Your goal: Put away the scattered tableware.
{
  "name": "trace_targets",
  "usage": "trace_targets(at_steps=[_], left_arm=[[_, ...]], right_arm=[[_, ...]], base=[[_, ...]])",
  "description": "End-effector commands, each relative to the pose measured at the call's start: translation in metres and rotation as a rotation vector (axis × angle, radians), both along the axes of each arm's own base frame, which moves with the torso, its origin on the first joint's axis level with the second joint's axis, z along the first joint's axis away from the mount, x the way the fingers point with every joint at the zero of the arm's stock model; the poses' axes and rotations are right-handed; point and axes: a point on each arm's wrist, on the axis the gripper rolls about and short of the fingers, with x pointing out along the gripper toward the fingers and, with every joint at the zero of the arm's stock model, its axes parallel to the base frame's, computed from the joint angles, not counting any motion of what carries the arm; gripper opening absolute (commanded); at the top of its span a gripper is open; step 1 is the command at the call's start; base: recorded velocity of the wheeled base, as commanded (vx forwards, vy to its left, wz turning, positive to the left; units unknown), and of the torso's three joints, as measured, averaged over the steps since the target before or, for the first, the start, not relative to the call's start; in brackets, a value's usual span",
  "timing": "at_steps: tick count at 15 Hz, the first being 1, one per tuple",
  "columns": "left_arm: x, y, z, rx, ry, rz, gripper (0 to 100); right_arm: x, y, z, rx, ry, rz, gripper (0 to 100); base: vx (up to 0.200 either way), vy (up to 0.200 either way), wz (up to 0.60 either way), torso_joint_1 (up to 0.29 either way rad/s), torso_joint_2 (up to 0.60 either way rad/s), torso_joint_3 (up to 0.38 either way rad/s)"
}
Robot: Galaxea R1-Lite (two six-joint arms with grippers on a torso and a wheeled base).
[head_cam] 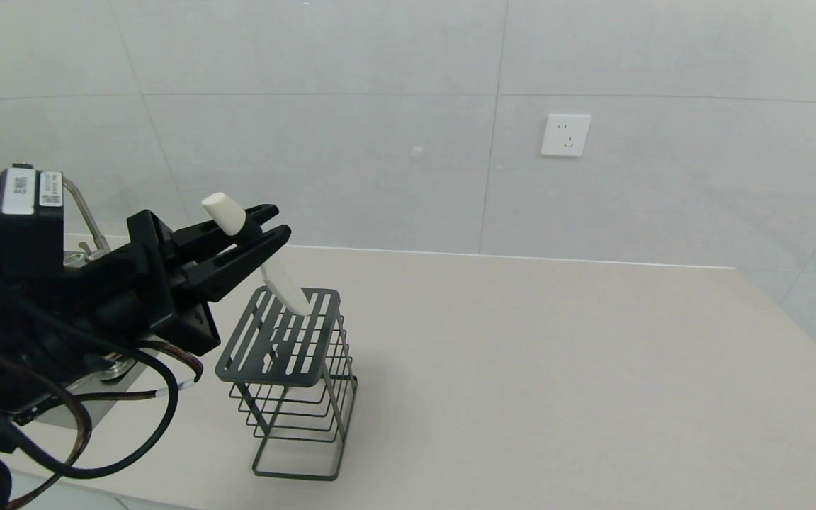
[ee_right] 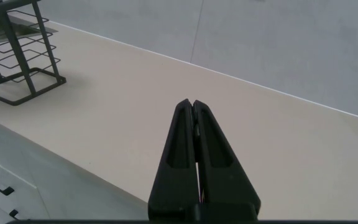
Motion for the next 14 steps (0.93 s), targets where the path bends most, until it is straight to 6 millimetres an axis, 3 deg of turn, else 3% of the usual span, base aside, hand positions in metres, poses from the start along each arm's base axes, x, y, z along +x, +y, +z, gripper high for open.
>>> trace_targets(at_steps=[1, 7, 14], left_arm=[[0.012, -0.002, 0.017, -0.001, -0.011, -0.02, 0], [0.005, -0.007, 0.014, 0.036, 0.108, -0.043, 0], [0.019, -0.009, 0.002, 0.053, 0.152, -0.023, 0]], right_arm=[[0.0, 0.0, 0.0, 0.001, 0.002, 0.0, 0], [0.0, 0.0, 0.0, 0.001, -0.001, 0.002, 0], [0.0, 0.0, 0.0, 0.001, -0.001, 0.002, 0]], base=[[0.0, 0.0, 0.0, 0.0, 0.0, 0.0], [0.0, 0.0, 0.0, 0.0, 0.0, 0.0], [0.0, 0.0, 0.0, 0.0, 0.0, 0.0]])
